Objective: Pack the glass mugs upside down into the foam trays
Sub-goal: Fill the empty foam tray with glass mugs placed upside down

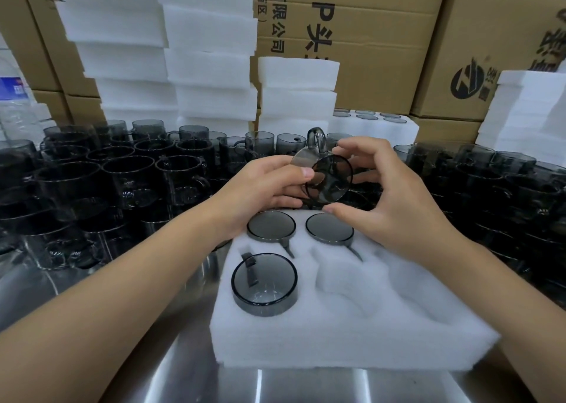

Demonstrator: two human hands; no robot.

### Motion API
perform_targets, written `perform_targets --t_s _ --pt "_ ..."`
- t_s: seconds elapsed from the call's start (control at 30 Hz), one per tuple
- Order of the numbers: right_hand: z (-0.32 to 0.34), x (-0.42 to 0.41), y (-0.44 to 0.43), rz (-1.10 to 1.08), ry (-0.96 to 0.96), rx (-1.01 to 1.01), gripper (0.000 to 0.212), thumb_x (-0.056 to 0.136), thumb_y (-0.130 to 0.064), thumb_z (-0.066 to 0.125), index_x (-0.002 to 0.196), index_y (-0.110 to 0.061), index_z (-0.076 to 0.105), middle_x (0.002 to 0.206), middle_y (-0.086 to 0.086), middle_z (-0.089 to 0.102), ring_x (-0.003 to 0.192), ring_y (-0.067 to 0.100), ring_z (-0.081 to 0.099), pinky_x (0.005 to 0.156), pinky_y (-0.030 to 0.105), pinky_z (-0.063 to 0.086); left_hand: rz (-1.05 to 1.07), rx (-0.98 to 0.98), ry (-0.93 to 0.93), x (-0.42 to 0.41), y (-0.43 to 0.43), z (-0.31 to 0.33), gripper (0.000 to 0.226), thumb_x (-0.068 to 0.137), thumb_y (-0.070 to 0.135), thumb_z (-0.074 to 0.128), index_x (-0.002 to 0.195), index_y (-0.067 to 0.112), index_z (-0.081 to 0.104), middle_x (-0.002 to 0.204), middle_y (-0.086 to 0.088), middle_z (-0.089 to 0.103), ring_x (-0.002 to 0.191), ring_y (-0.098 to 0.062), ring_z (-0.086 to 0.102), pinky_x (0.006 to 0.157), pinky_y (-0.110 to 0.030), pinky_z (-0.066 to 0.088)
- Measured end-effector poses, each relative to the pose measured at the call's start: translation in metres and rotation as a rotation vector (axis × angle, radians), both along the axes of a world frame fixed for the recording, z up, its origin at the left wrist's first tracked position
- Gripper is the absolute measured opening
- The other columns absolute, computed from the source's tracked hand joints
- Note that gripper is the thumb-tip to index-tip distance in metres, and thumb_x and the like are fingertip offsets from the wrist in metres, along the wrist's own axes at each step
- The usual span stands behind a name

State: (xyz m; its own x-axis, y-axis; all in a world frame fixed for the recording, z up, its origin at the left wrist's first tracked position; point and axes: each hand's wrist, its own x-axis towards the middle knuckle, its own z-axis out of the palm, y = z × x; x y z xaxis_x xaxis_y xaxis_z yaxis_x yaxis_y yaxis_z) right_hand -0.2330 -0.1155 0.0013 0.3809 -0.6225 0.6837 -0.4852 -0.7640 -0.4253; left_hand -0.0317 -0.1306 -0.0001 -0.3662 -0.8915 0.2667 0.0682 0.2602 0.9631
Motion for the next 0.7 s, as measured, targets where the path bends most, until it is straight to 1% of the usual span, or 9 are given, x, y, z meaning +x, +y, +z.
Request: perform_targets --t_s 0.1,0.2,0.3,0.37,0.47,0.53,0.57,0.63,0.7 --pt "0.0005 -0.0008 0.0002 -0.005 -0.015 -0.028 0.072 0.071 -0.018 0.082 0.118 -0.048 0.036 0.118 -0.028 0.052 0.107 -0.008 0.052 0.093 0.013 0.040 0.002 0.028 0.050 -0.0003 -0.0023 -0.0008 0.033 0.067 0.038 0.070 0.094 0.019 0.070 0.102 -0.005 0.074 0.087 -0.018 0.072 0.069 -0.021 0.055" --pt "0.0001 -0.0011 -0.0003 -0.007 -0.044 -0.059 0.070 0.071 -0.017 0.083 0.119 -0.043 0.039 0.115 -0.025 0.054 0.104 -0.003 0.055 0.091 0.014 0.042 0.024 0.061 0.098 -0.0010 -0.0031 -0.0001 0.027 0.076 0.035 0.065 0.094 0.015 0.067 0.096 -0.010 0.075 0.080 -0.019 0.073 0.068 -0.023 0.056" --pt "-0.0002 -0.0013 -0.0006 0.001 -0.067 -0.057 0.066 0.072 -0.018 0.082 0.117 -0.045 0.041 0.112 -0.022 0.055 0.101 0.003 0.056 0.090 0.019 0.045 0.048 0.085 0.094 -0.0021 -0.0021 0.0014 0.031 0.078 0.041 0.062 0.095 0.015 0.067 0.091 -0.012 0.075 0.078 -0.022 0.073 0.065 -0.022 0.056" --pt "-0.0004 -0.0009 -0.0004 0.008 -0.067 -0.055 0.062 0.074 -0.017 0.077 0.117 -0.044 0.042 0.111 -0.018 0.055 0.097 0.005 0.056 0.088 0.021 0.047 0.069 0.086 0.078 -0.0034 -0.0007 0.0023 0.041 0.078 0.050 0.066 0.097 0.013 0.065 0.088 -0.013 0.075 0.077 -0.021 0.073 0.062 -0.021 0.056" --pt "0.0000 -0.0004 0.0007 -0.017 -0.013 -0.088 0.059 0.073 -0.017 0.071 0.120 -0.038 0.043 0.111 -0.015 0.047 0.093 0.002 0.050 0.085 0.015 0.043 0.097 0.071 0.033 -0.0046 0.0009 0.0033 0.056 0.067 0.060 0.060 0.097 0.013 0.063 0.085 -0.012 0.075 0.071 -0.017 0.072 0.058 -0.019 0.054" --pt "0.0012 -0.0011 0.0020 -0.054 0.036 -0.093 0.065 0.071 -0.022 0.070 0.127 -0.037 0.040 0.117 -0.017 0.040 0.104 -0.005 0.042 0.092 0.010 0.034 0.103 0.067 -0.006 -0.0044 0.0013 0.0038 0.061 0.064 0.063 0.057 0.099 0.013 0.064 0.083 -0.011 0.075 0.067 -0.014 0.071 0.056 -0.017 0.053" --pt "0.0019 -0.0016 0.0028 -0.070 0.061 -0.092 0.069 0.071 -0.025 0.070 0.131 -0.037 0.039 0.124 -0.017 0.037 0.113 -0.004 0.038 0.098 0.011 0.030 0.103 0.062 -0.030 -0.0046 0.0016 0.0042 0.064 0.063 0.065 0.056 0.101 0.013 0.065 0.083 -0.010 0.075 0.066 -0.013 0.071 0.056 -0.017 0.052" --pt "0.0029 -0.0013 0.0046 -0.099 0.115 -0.106 0.075 0.070 -0.028 0.070 0.137 -0.037 0.035 0.138 -0.020 0.032 0.127 0.002 0.029 0.110 0.018 0.021 0.099 0.049 -0.063 -0.0047 0.0021 0.0040 0.068 0.060 0.068 0.057 0.102 0.016 0.066 0.083 -0.009 0.075 0.067 -0.012 0.070 0.056 -0.016 0.051" --pt "0.0039 0.0007 0.0060 -0.108 0.163 -0.131 0.078 0.069 -0.028 0.069 0.138 -0.038 0.033 0.140 -0.028 0.030 0.131 0.004 0.026 0.115 0.032 0.018 0.097 0.025 -0.072 -0.0050 0.0021 0.0027 0.065 0.056 0.070 0.058 0.098 0.021 0.069 0.083 -0.008 0.075 0.068 -0.012 0.070 0.058 -0.016 0.052"
